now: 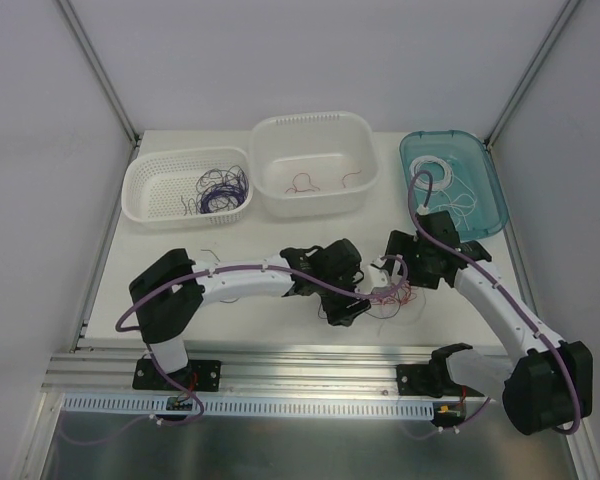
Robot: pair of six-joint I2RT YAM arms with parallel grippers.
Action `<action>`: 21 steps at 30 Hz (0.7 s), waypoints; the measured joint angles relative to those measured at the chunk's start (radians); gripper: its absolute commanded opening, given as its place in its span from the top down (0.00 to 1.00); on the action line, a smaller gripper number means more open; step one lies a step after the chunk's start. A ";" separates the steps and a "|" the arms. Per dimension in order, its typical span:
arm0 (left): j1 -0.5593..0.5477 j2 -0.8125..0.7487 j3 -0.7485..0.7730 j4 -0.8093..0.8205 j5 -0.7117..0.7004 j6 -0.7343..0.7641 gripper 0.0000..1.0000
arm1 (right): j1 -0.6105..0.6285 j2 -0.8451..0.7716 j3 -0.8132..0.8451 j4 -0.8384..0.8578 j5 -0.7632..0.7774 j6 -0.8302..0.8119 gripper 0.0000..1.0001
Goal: Untangle the cables
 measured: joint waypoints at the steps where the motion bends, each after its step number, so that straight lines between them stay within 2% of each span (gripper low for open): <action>1: 0.000 0.005 -0.003 0.018 -0.014 -0.006 0.53 | 0.000 0.000 -0.003 0.005 -0.003 0.008 0.09; 3: 0.000 0.011 -0.016 0.048 -0.032 -0.016 0.61 | 0.002 0.001 -0.010 0.018 -0.008 0.022 0.09; 4: 0.000 0.014 -0.026 0.063 -0.046 -0.021 0.77 | 0.004 0.003 -0.013 0.027 -0.010 0.028 0.10; 7: 0.000 0.014 -0.053 0.084 -0.071 -0.039 1.00 | 0.021 0.015 -0.013 0.048 -0.011 0.043 0.10; 14: 0.000 -0.006 -0.119 0.120 -0.106 -0.066 1.00 | 0.101 0.115 -0.006 0.085 0.023 0.083 0.10; 20: 0.006 -0.135 -0.185 0.124 -0.153 -0.103 1.00 | 0.158 0.262 -0.003 0.128 0.097 0.135 0.29; 21: 0.011 -0.164 -0.195 0.124 -0.155 -0.110 1.00 | 0.161 0.285 -0.002 0.132 0.111 0.143 0.38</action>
